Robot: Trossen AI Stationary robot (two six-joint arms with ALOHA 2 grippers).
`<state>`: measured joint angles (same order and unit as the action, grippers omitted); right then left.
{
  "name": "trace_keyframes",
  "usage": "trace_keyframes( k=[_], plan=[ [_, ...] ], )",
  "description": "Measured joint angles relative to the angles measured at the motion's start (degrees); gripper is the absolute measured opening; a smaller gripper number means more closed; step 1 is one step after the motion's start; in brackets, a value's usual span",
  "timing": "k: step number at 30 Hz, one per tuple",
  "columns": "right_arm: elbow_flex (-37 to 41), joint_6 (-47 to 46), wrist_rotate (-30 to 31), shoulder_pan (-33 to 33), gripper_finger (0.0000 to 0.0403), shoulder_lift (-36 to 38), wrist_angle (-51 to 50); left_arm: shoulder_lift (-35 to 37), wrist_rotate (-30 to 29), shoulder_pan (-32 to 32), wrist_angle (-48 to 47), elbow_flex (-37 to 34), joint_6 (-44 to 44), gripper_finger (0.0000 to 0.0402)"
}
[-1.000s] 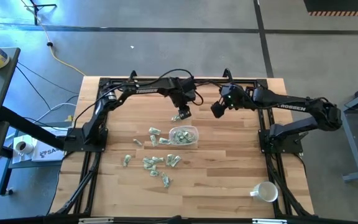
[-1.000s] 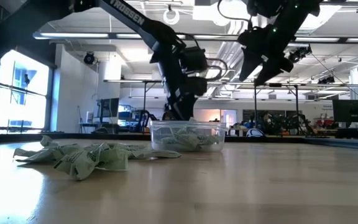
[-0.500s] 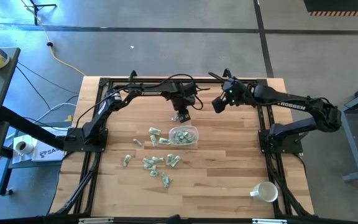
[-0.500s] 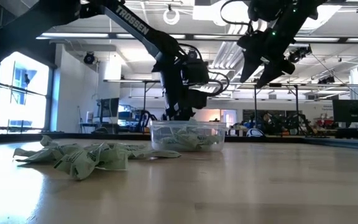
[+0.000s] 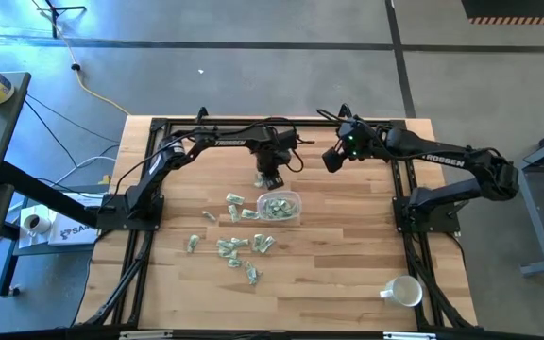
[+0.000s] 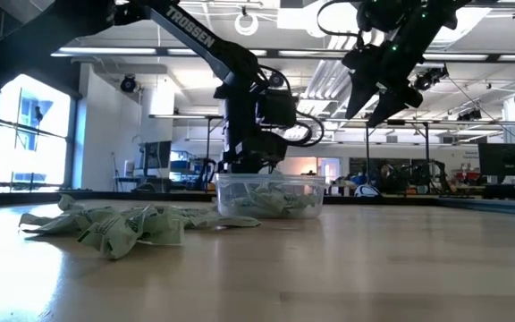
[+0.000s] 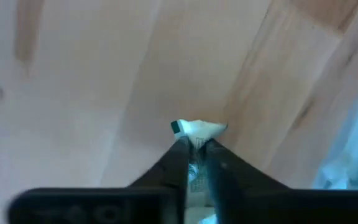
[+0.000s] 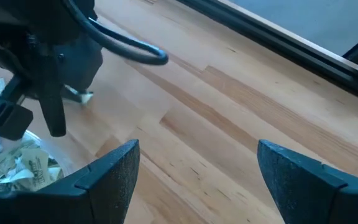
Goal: Pick and place Stevia / Truvia into bins
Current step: Put the stevia packet into the transparent container
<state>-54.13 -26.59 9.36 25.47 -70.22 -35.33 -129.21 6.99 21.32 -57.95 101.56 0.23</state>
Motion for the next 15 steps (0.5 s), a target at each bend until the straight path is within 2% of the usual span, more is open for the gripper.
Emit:
trace_keyframes(
  k=[3, 4, 10, 15],
  plan=[
    [0.0, 1.3, -0.9, 0.0, 0.0314, 0.0, 0.0, 0.2, 0.0, 0.0, -1.6, 0.0, 0.1, 0.0029],
    [0.0, 1.7, -0.9, 0.0, 0.0314, 0.0, 0.0, 0.5, -0.2, 0.0, -2.5, -0.1, 0.2, 0.0025],
    [0.0, 4.4, -0.9, 0.0, 0.0314, 0.0, -0.3, 5.4, -1.0, -0.5, -4.4, -0.3, 3.0, 0.0026],
    [0.0, 5.9, -3.2, 0.0, 0.0314, 0.0, -1.3, 12.1, 3.9, -3.6, -1.6, 2.2, 6.2, 0.0026]
  ],
)
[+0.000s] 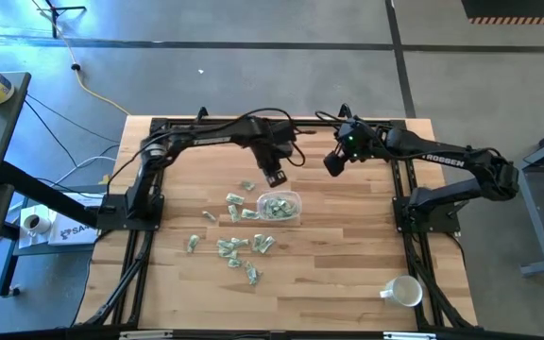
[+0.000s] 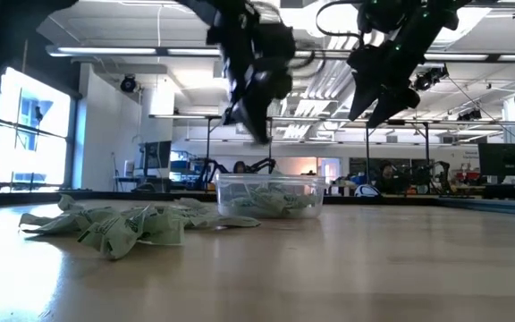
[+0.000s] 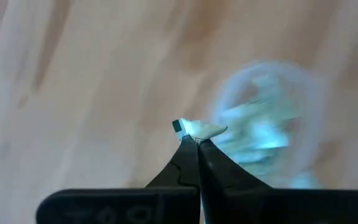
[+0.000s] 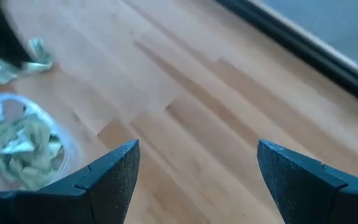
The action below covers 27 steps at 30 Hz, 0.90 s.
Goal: Pick and place Stevia / Truvia into bins
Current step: Put the stevia packet into the transparent container
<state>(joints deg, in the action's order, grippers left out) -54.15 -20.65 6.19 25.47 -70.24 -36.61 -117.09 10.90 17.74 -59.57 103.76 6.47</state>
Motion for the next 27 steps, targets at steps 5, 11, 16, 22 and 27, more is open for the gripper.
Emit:
trace_keyframes(
  k=[5, 11, 16, 22, 27],
  plan=[
    [0.0, 1.5, -3.9, -0.5, 0.0314, 0.0, -2.5, -0.6, 0.6, -5.4, 2.5, 0.1, 4.7, 0.0026],
    [0.0, 4.2, -3.1, -2.5, 0.0314, 0.0, -4.3, -5.6, -4.4, -11.2, 7.1, -0.9, 9.9, 0.0044],
    [0.0, 4.6, -3.0, -3.2, 0.0314, 0.0, -4.6, -5.7, -12.4, -13.7, 3.9, -0.6, 11.6, 0.0155],
    [0.0, 5.9, -3.1, -2.9, 0.0314, 0.0, -3.1, -2.4, -15.4, -12.8, -11.6, 5.4, 13.0, 0.027],
    [0.0, 6.7, -3.6, -1.5, 0.0314, 0.0, -1.9, 0.4, -19.9, -8.6, -16.7, 3.8, 5.6, 0.0283]
  ],
)
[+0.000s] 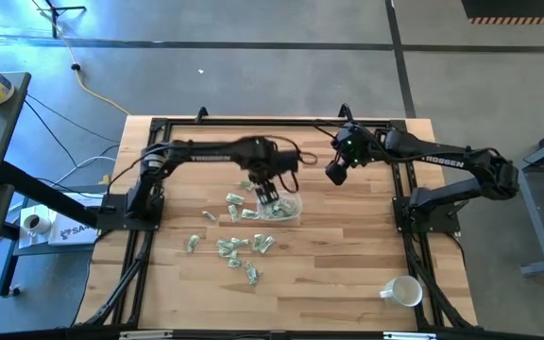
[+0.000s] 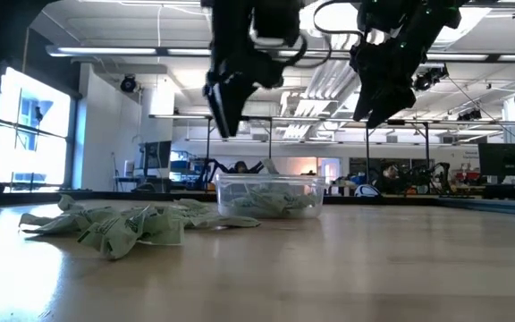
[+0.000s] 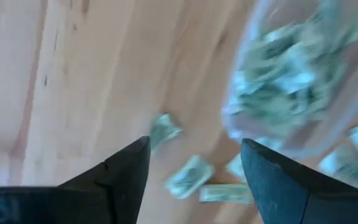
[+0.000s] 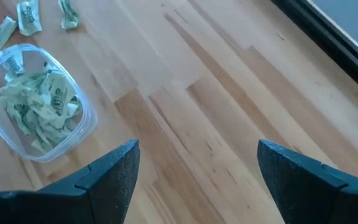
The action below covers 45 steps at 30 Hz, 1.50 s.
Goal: Pick and place Stevia / Truvia into bins
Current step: Put the stevia packet into the transparent container
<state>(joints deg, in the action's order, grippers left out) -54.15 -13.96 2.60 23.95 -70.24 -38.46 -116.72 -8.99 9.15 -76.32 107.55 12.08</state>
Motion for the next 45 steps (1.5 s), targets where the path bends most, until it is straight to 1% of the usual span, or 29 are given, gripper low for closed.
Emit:
trace_keyframes(
  k=[3, 5, 7, 9, 11, 13, 15, 18, 22, 25, 27, 29, 32, 37, 40, 43, 45],
  plan=[
    [0.0, -0.1, 0.0, 1.3, 0.0314, 0.0, 0.5, 0.2, 5.8, 4.9, 0.6, -4.6, -12.0, 0.0261],
    [0.0, -0.1, 0.0, 1.9, 0.0314, 0.0, 0.2, 0.1, 5.8, 6.9, 1.0, -8.8, -20.1, 0.0241],
    [0.0, -0.1, 0.0, 2.4, 0.0314, 0.0, 0.2, 0.1, 4.5, 8.2, 1.6, -13.2, -26.7, 0.0219],
    [0.0, -0.1, 0.0, 2.8, 0.0314, 0.0, 0.2, 0.1, 4.0, 9.6, 3.3, -17.3, -30.8, 0.0198],
    [0.0, -0.1, 0.2, 3.2, 0.0314, 0.0, 0.1, 0.1, 5.1, 11.1, 8.1, -21.0, -32.7, 0.0182],
    [0.0, -0.1, 0.7, 3.7, 0.0314, 0.0, 0.1, 0.1, 5.6, 11.9, 12.0, -23.5, -33.6, 0.0173],
    [0.0, -0.1, 1.0, 4.3, 0.0314, 0.0, 0.1, 0.1, 5.0, 11.7, 13.5, -24.6, -34.0, 0.0172],
    [0.0, -0.1, 1.5, 5.1, 0.0314, 0.0, 0.1, 0.5, 4.8, 11.6, 13.3, -24.7, -33.6, 0.0183],
    [0.0, -0.4, 2.0, 6.5, 0.0314, 0.0, 0.2, 3.5, 6.3, 12.0, 13.8, -24.6, -35.0, 0.0202],
    [0.0, -0.8, 3.3, 7.1, 0.0314, 0.0, 0.5, 4.4, 10.7, 12.3, 14.4, -24.6, -34.1, 0.0215],
    [0.0, -0.9, 4.0, 7.4, 0.0314, 0.0, 0.9, 4.7, 15.9, 12.6, 14.6, -24.6, -32.0, 0.0221],
    [0.0, -1.0, 4.4, 7.6, 0.0314, 0.0, 1.2, 4.8, 18.7, 12.8, 15.9, -24.7, -31.0, 0.0226],
    [0.0, -1.2, 4.5, 7.6, 0.0314, 0.0, 2.2, 4.4, 16.2, 12.2, 19.4, -26.6, -30.8, 0.0229],
    [0.0, -2.5, 4.5, 7.5, 0.0314, 0.0, 2.3, 4.3, 15.5, 12.2, 24.9, -30.7, -29.2, 0.023],
    [0.0, -2.7, 4.5, 7.5, 0.0314, 0.0, 2.3, 4.5, 12.0, 12.2, 28.3, -33.5, -27.0, 0.0228],
    [0.0, -2.6, 4.5, 7.5, 0.0314, 0.0, 2.3, 4.8, 9.8, 12.1, 31.5, -36.2, -26.5, 0.0215],
    [0.0, -2.6, 4.5, 7.5, 0.0314, 0.0, 2.3, 4.8, 9.8, 12.2, 32.4, -37.1, -26.3, 0.0193]
  ],
)
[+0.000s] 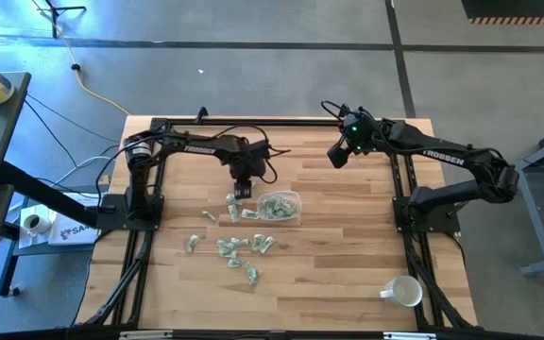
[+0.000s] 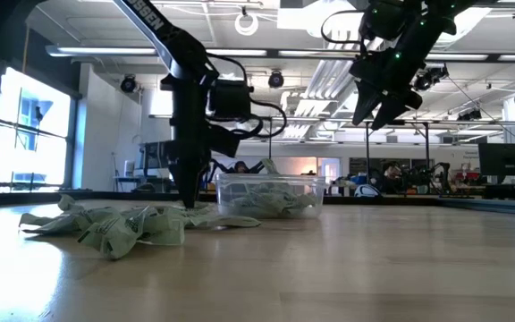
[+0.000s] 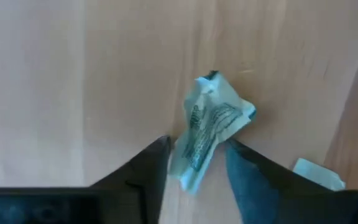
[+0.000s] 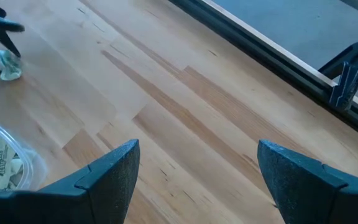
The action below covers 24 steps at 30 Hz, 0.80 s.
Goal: Pick and place Stevia / Truvia into bins
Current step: Put the stevia packet into the transparent container
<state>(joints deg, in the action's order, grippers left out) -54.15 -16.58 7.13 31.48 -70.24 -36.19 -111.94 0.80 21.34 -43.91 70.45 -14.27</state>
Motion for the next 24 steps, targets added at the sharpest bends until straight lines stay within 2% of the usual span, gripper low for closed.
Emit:
trace_keyframes(
  k=[3, 7, 8, 13, 16, 19, 24],
  plan=[
    [0.0, 0.1, 0.0, 0.0, 0.0314, 0.0, -0.3, 0.0, -1.7, 0.0, 0.5, -0.3, -0.2, 0.0136],
    [0.0, 0.1, -1.8, -0.2, 0.0314, 0.1, -1.5, -0.3, -2.8, 0.0, -0.2, 1.1, -0.4, 0.0034],
    [0.0, 0.1, -2.3, -0.6, 0.0314, 0.1, -1.9, -0.3, -2.8, 0.0, -0.6, 1.8, -0.4, 0.0022],
    [0.0, -0.8, -2.6, -5.1, 0.0314, 1.0, -4.3, -0.7, 0.1, -0.7, -7.2, 8.7, 3.6, 0.0037],
    [0.0, -2.2, -0.8, -9.2, 0.0314, 2.1, -5.2, 2.2, 3.0, -3.2, -11.2, 12.9, 6.4, 0.0021],
    [0.0, -4.2, 1.7, -13.3, 0.0314, 3.3, -5.7, 4.6, 5.5, -7.4, -9.2, 15.8, 8.8, 0.0021],
    [0.0, -8.1, 6.0, -19.9, 0.0314, 5.2, -7.8, 4.9, 6.3, -14.4, -4.5, 17.7, 14.1, 0.0024]
  ],
)
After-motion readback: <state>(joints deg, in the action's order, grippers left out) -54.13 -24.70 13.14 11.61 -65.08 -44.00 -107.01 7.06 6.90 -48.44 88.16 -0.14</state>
